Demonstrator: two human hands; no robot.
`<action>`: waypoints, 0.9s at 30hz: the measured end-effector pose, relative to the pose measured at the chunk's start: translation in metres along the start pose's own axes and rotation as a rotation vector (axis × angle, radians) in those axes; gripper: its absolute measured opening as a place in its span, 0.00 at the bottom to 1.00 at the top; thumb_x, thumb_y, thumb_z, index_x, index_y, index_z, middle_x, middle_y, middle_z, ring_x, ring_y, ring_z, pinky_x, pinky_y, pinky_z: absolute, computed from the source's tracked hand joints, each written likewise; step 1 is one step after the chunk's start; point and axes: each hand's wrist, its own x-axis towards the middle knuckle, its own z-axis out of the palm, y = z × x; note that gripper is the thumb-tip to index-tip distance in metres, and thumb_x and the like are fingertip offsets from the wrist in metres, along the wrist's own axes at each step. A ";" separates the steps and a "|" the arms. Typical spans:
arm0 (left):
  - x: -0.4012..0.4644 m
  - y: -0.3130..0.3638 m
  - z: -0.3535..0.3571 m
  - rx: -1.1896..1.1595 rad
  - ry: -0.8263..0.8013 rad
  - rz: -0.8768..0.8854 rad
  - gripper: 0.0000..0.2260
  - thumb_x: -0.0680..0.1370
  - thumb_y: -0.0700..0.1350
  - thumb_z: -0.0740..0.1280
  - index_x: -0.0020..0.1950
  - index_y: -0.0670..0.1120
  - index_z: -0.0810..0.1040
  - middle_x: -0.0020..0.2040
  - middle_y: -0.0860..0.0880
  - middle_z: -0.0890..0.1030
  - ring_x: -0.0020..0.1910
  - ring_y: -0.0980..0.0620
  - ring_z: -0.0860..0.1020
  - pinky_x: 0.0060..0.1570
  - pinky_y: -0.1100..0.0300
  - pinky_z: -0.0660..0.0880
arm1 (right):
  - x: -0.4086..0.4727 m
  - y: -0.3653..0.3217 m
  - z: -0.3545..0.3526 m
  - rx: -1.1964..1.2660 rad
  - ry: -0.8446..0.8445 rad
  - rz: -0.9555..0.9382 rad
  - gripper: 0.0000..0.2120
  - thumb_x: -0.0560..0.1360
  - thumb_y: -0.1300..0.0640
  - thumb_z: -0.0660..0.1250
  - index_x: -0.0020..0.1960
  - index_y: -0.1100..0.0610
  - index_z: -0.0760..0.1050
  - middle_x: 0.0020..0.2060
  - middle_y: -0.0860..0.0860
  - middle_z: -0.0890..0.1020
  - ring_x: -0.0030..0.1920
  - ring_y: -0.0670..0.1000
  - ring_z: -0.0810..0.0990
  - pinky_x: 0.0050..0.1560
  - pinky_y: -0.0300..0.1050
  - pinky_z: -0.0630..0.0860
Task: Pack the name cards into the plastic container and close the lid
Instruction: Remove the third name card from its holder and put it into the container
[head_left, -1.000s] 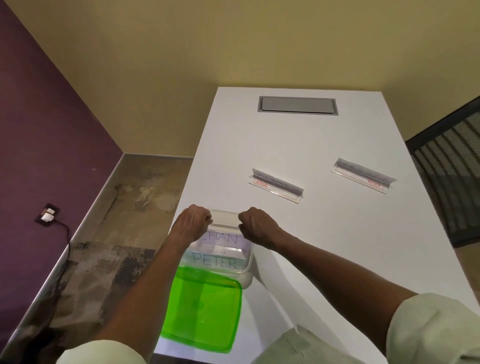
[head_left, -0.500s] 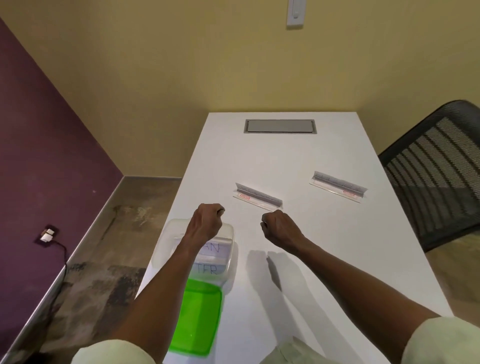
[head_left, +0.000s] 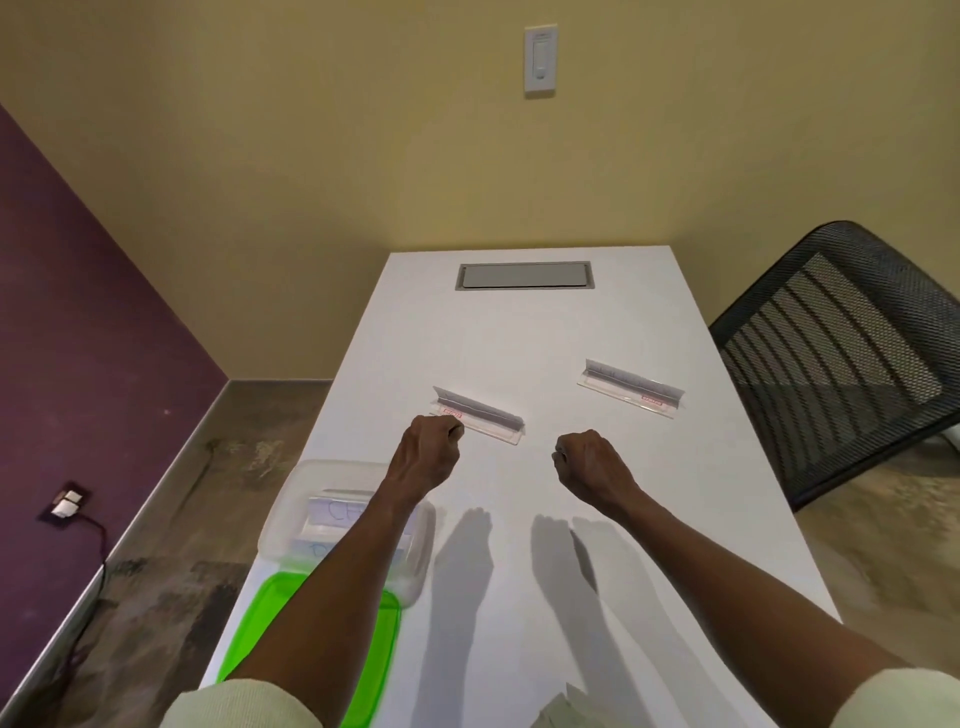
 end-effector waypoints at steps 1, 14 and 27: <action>0.001 0.003 0.001 0.002 -0.002 -0.002 0.10 0.76 0.38 0.60 0.34 0.40 0.65 0.32 0.38 0.74 0.33 0.46 0.61 0.31 0.56 0.60 | -0.001 0.005 -0.001 -0.004 -0.004 0.012 0.19 0.69 0.64 0.64 0.31 0.55 0.54 0.23 0.47 0.52 0.30 0.56 0.57 0.31 0.44 0.54; 0.014 0.017 0.017 0.000 -0.048 0.012 0.08 0.72 0.36 0.57 0.34 0.43 0.60 0.31 0.48 0.60 0.35 0.49 0.56 0.29 0.57 0.58 | -0.001 0.048 0.001 -0.024 -0.047 0.082 0.17 0.69 0.65 0.62 0.33 0.54 0.54 0.26 0.50 0.57 0.31 0.55 0.58 0.30 0.44 0.54; 0.056 -0.011 0.029 0.005 -0.064 -0.036 0.12 0.75 0.38 0.59 0.32 0.42 0.62 0.29 0.46 0.65 0.32 0.48 0.59 0.30 0.57 0.61 | 0.031 0.056 0.020 -0.008 -0.099 0.126 0.15 0.69 0.64 0.60 0.32 0.54 0.54 0.26 0.48 0.52 0.33 0.54 0.56 0.28 0.45 0.51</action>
